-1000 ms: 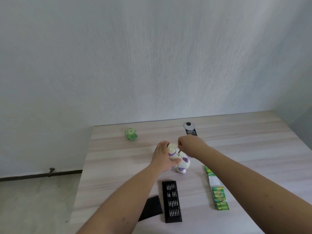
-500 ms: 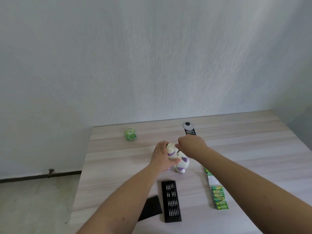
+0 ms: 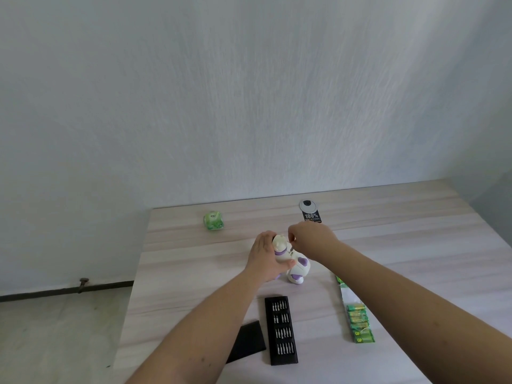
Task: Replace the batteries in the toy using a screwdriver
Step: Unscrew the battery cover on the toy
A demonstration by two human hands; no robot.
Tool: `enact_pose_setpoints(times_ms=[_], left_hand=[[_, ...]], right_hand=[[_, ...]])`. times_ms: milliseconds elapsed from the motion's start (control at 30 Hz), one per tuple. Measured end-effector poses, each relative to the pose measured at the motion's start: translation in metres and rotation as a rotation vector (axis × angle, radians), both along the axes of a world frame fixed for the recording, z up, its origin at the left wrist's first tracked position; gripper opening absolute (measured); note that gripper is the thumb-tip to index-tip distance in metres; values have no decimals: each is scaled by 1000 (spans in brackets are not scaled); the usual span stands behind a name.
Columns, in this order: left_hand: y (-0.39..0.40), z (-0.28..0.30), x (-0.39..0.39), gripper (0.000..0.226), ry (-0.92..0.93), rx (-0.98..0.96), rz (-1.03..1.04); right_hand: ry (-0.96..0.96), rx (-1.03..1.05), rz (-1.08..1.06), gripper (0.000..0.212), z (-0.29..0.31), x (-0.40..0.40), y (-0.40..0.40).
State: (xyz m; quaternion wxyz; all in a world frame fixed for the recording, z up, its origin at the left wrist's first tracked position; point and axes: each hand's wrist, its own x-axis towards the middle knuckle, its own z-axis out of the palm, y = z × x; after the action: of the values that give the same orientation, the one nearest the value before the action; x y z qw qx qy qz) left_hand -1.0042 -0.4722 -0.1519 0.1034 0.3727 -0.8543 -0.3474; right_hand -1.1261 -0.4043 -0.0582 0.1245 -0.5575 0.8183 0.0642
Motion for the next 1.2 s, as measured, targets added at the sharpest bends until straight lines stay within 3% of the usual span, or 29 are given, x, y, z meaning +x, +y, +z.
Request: enact_pose_setpoints(times_ms=[800, 1000, 1200], left_hand=[[-1, -7, 0, 76, -53, 46, -5], [-2, -4, 3, 72, 6, 28, -31], [-2, -6, 5, 75, 33, -4, -32]], right_hand=[[-68, -46, -64, 20, 13, -7, 11], [-280, -144, -206, 16, 20, -12, 26], [-621, -409, -446, 7, 22, -13, 53]])
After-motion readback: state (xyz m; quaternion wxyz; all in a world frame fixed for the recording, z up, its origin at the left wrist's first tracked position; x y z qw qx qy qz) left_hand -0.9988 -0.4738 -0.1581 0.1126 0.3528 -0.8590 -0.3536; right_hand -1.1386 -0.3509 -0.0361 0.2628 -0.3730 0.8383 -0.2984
